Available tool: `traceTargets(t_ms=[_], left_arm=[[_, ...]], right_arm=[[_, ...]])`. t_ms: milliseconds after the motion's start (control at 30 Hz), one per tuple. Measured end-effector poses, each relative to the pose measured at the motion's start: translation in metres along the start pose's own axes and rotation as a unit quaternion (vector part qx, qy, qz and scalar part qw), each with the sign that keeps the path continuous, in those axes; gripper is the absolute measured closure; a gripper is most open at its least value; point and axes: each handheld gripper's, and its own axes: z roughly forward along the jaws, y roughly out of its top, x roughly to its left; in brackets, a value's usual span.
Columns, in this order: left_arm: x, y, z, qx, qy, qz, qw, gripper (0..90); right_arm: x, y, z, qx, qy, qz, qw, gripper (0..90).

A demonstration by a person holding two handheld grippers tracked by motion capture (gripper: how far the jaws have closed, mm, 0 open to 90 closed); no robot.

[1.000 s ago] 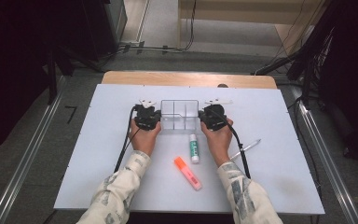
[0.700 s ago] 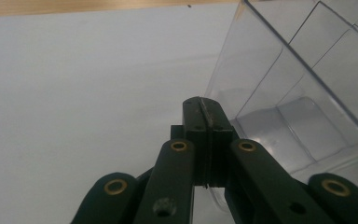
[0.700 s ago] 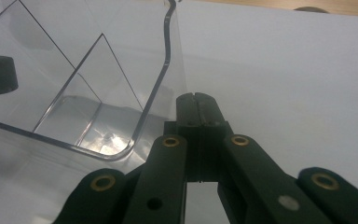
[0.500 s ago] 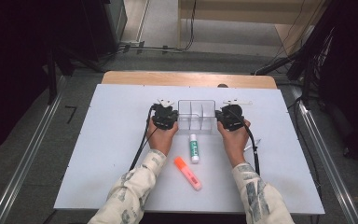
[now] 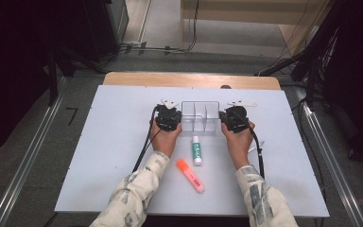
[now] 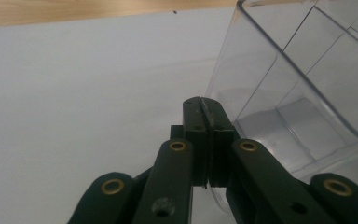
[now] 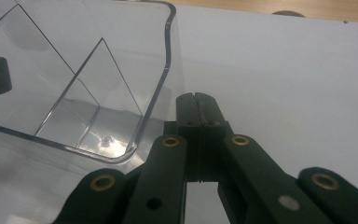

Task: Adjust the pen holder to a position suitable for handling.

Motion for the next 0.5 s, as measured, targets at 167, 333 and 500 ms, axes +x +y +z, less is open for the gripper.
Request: traceTargets(t_ms=[167,333,500], left_arm=[[0.012,0.001,-0.01,-0.013,0.03,0.003,0.9995,73.8],[0.024,-0.004,-0.025,-0.007,0.06,-0.002,0.9982,50.3],[0.035,-0.015,-0.045,-0.007,0.07,-0.003,0.9975,37.6]], right_arm=[[-0.004,-0.001,-0.003,-0.001,-0.008,-0.003,1.0,83.5],[-0.012,-0.007,-0.008,0.003,-0.006,0.002,1.0,72.3],[-0.019,-0.014,-0.021,0.004,0.002,0.001,1.0,62.3]])
